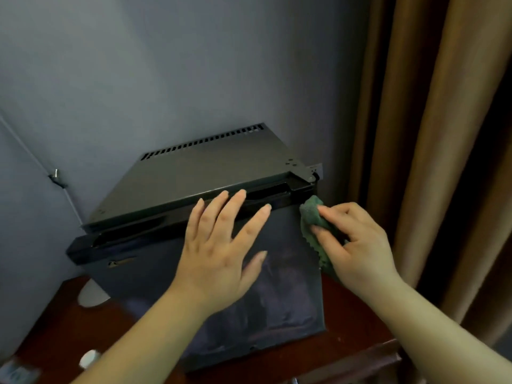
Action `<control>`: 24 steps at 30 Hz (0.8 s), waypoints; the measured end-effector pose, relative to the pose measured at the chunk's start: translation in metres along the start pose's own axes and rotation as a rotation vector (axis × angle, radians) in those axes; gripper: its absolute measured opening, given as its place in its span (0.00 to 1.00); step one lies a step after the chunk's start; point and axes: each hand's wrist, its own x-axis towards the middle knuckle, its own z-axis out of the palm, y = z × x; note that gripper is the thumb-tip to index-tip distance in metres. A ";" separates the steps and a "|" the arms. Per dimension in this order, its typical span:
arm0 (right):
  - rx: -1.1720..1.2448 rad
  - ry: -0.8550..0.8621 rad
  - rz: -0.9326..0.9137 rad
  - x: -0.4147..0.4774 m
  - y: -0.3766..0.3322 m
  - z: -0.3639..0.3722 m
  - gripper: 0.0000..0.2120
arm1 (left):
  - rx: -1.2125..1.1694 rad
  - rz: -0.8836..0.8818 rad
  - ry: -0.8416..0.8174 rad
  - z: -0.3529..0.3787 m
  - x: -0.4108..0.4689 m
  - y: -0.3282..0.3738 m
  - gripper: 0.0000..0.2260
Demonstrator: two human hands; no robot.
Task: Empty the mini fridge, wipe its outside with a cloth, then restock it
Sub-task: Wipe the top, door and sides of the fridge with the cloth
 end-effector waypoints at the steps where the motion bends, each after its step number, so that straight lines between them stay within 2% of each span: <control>1: -0.001 -0.003 -0.036 -0.001 0.006 0.003 0.18 | 0.042 -0.012 0.014 0.009 0.000 0.004 0.28; 4: -0.018 0.010 -0.159 -0.005 0.026 0.018 0.18 | 0.164 -0.037 0.099 0.036 0.001 0.002 0.28; 8: -0.054 0.109 -0.345 -0.001 0.043 0.038 0.19 | 0.251 -0.055 0.268 0.059 0.005 -0.002 0.29; 11: -0.128 0.186 -0.442 -0.001 0.047 0.047 0.18 | 0.305 -0.089 0.292 0.064 0.002 0.000 0.30; 18: -0.263 0.257 -0.514 -0.011 0.049 0.059 0.19 | 0.354 -0.125 0.298 0.064 -0.003 0.007 0.32; 24: -0.254 0.281 -0.525 -0.009 0.048 0.046 0.18 | 0.369 -0.117 0.321 0.067 -0.003 0.006 0.32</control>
